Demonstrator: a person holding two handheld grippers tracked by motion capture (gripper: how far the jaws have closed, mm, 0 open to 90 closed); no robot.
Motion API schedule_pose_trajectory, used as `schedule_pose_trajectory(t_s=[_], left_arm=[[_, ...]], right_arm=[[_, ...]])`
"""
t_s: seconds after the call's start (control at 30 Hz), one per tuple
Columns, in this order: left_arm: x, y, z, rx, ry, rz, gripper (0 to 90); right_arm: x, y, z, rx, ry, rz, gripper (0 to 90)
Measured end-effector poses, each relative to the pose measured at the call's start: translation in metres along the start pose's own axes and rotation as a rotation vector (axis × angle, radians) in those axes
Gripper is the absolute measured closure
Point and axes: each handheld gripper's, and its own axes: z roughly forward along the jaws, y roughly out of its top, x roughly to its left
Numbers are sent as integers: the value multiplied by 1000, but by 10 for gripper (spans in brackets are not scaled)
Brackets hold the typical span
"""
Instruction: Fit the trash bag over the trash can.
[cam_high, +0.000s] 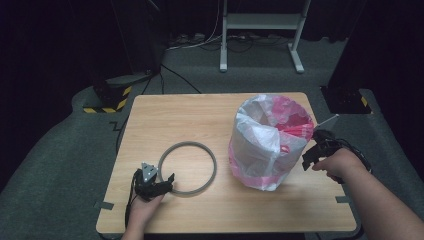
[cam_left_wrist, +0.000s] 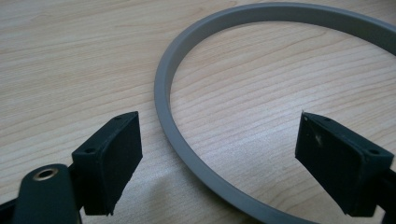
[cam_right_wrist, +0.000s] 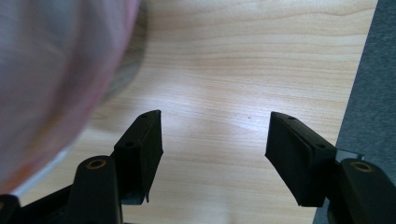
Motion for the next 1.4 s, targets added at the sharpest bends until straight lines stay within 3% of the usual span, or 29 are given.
schedule_pose_trajectory(t_s=[0.23,0.3,0.63,0.8,0.93,1.1,1.4], left_arm=[[1,0,1,13,-7,-9,148],[0,0,1,17,-8,6,149],[0,0,1,19,-9,-1,149],[0,0,2,25,-14,-2,150],[-1,0,2,28,-17,3,150],[-1,0,2,32,-17,8,150],[-2,0,2,38,-17,19,151]], right_arm=[[8,3,-20,19,-15,-8,386],[10,3,-25,24,-9,1,399],[10,5,-51,26,-27,26,411],[12,3,-67,14,-36,5,452],[13,3,-80,9,-41,31,460],[15,4,-97,5,-53,25,471],[26,4,-136,-42,-81,11,477]])
